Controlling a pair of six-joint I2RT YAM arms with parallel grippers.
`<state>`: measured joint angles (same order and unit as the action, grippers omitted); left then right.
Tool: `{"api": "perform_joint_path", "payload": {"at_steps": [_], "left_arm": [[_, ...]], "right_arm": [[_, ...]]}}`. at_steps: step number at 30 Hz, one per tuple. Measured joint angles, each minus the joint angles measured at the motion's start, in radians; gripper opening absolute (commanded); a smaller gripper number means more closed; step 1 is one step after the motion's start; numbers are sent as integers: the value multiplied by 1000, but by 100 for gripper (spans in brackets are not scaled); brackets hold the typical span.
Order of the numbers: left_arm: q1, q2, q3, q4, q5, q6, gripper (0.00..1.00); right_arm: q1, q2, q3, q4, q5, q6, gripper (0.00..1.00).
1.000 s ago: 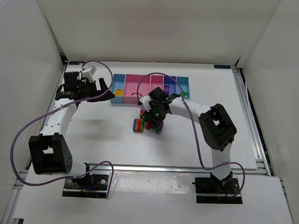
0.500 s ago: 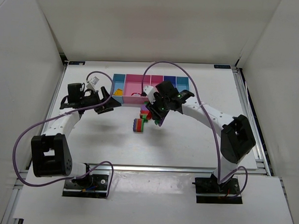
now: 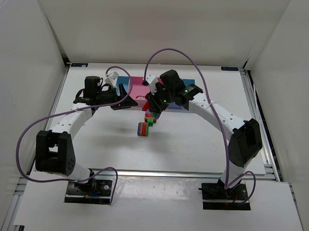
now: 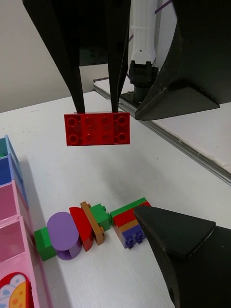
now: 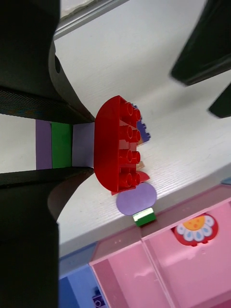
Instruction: Sort the legos into containers by color
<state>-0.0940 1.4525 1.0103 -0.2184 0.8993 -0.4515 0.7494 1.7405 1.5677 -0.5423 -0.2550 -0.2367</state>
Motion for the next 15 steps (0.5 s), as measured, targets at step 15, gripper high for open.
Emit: {"api": "perform_joint_path", "payload": {"at_steps": [15], "left_arm": [[-42,105,102,-9,15,9,89]], "right_arm": [[37,38,56,5,-41,12,0]]}}
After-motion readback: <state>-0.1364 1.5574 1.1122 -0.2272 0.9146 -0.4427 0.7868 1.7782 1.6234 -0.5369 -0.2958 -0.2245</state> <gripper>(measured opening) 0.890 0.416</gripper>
